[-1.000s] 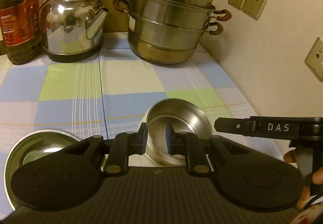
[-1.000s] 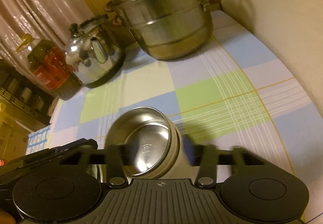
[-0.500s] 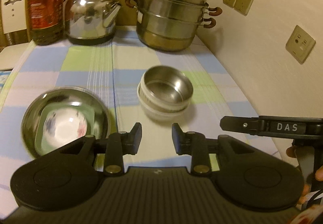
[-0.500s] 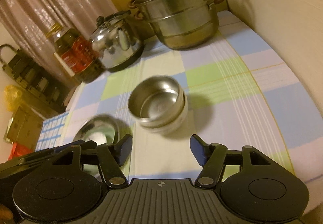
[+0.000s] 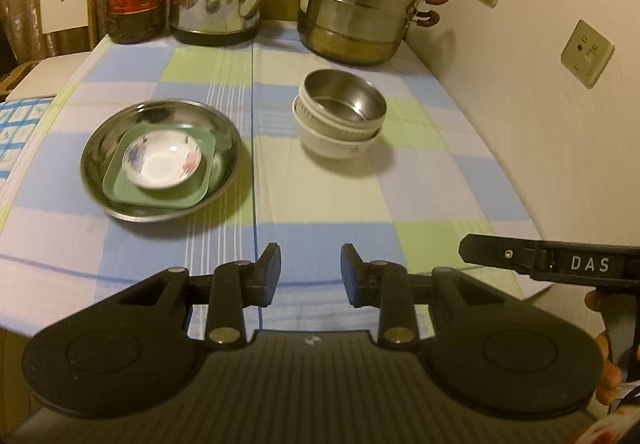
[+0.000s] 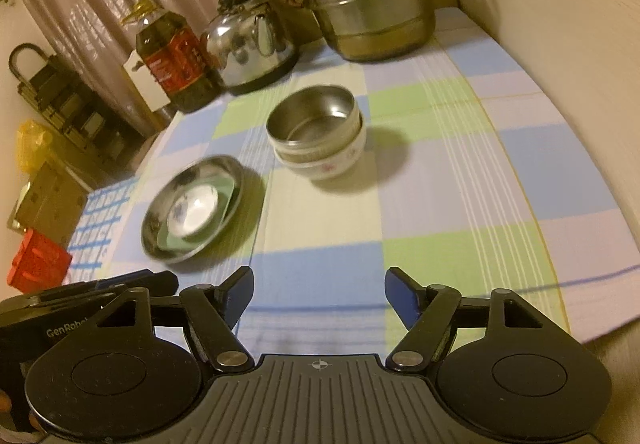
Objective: Organize plates and bowls
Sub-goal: 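Withdraw the open right tool from the bowl stack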
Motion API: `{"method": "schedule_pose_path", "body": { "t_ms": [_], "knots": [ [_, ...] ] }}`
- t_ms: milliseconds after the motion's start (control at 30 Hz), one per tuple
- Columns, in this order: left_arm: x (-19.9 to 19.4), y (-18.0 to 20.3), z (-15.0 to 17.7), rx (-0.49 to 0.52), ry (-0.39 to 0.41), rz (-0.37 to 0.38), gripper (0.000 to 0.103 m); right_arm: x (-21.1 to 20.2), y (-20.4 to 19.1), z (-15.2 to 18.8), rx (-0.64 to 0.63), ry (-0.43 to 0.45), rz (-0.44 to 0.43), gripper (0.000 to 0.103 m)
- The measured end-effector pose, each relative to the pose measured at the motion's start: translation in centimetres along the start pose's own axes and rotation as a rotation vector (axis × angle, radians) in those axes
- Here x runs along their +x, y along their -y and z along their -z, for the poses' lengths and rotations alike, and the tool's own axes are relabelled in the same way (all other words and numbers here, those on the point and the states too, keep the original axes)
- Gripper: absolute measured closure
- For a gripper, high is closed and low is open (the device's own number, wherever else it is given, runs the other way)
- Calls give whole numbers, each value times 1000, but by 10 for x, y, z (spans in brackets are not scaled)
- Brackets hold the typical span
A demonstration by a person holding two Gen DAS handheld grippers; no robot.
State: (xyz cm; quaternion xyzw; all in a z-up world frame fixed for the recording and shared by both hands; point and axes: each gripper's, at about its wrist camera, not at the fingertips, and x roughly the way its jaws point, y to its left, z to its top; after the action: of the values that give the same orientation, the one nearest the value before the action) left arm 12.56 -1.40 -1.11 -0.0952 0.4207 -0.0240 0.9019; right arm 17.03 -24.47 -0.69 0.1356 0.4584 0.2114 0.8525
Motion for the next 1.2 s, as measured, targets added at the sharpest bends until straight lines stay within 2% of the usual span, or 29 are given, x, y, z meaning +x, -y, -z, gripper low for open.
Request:
{"method": "schedule_pose_path", "body": {
  "t_ms": [200, 533, 1200],
  "knots": [
    [-14, 2, 18, -7, 4, -23, 74, -10, -1, 24, -22, -13, 5, 30],
    [-29, 1, 38, -20, 5, -53, 74, -19, -4, 43, -52, -26, 6, 30],
    [-36, 1, 45, -26, -2, -81, 74, -24, -7, 49, -72, -30, -4, 30]
  ]
}}
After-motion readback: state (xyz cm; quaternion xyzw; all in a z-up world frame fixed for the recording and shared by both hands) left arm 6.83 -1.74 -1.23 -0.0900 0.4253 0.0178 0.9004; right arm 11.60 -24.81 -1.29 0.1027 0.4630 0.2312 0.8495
